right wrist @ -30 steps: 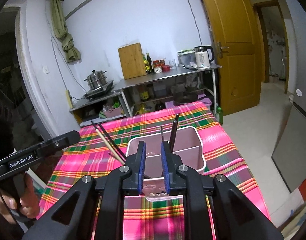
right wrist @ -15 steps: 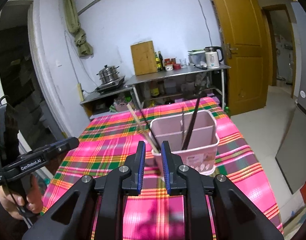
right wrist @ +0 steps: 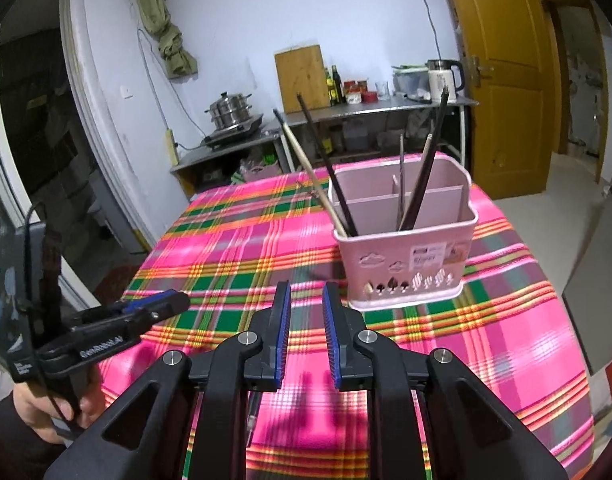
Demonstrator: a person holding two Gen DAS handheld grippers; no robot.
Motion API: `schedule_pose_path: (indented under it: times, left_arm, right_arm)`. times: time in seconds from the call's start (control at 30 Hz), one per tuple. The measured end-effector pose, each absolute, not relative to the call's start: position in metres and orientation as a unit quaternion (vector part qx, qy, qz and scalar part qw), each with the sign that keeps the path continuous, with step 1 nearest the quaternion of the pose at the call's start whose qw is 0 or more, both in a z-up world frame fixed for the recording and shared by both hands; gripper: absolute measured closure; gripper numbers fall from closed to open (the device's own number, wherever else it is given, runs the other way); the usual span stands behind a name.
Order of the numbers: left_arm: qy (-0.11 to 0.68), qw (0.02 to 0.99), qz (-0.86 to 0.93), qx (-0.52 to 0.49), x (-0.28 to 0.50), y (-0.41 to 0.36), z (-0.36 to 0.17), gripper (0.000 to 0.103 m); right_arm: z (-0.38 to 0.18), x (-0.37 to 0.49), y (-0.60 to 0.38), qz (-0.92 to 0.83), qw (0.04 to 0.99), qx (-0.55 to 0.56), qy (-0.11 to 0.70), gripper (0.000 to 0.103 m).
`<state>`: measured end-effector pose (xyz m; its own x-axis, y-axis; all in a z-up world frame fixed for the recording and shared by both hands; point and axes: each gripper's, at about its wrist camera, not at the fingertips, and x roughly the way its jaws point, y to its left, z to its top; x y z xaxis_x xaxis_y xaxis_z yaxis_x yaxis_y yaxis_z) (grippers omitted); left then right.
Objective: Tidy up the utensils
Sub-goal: 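Move both open tools down to the last black chopsticks beside the basket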
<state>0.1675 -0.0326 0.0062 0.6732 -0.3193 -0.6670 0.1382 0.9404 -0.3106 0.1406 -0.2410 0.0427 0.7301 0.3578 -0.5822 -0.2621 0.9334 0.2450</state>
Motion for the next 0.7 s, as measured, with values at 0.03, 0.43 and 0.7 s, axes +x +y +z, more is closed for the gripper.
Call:
schedule_pose_path:
  times: [0.03, 0.43, 0.7]
  left_arm:
    - [0.389, 0.905, -0.126, -0.119, 0.17, -0.034, 0.001, 0.082]
    - [0.437, 0.883, -0.115, -0.125, 0.2, -0.044, -0.051, 0.082]
    - [0.454, 0.878, -0.107, -0.111, 0.217, -0.057, -0.071, 0.082]
  right_arm:
    - [0.039, 0.142, -0.24, 0.168, 0.926, 0.074, 0.331, 0.086]
    - [-0.007, 0.159, -0.228, 0.176, 0.906, 0.068, 0.38, 0.086]
    - [-0.022, 0.167, -0.229, 0.176, 0.899, 0.073, 0.395, 0.086]
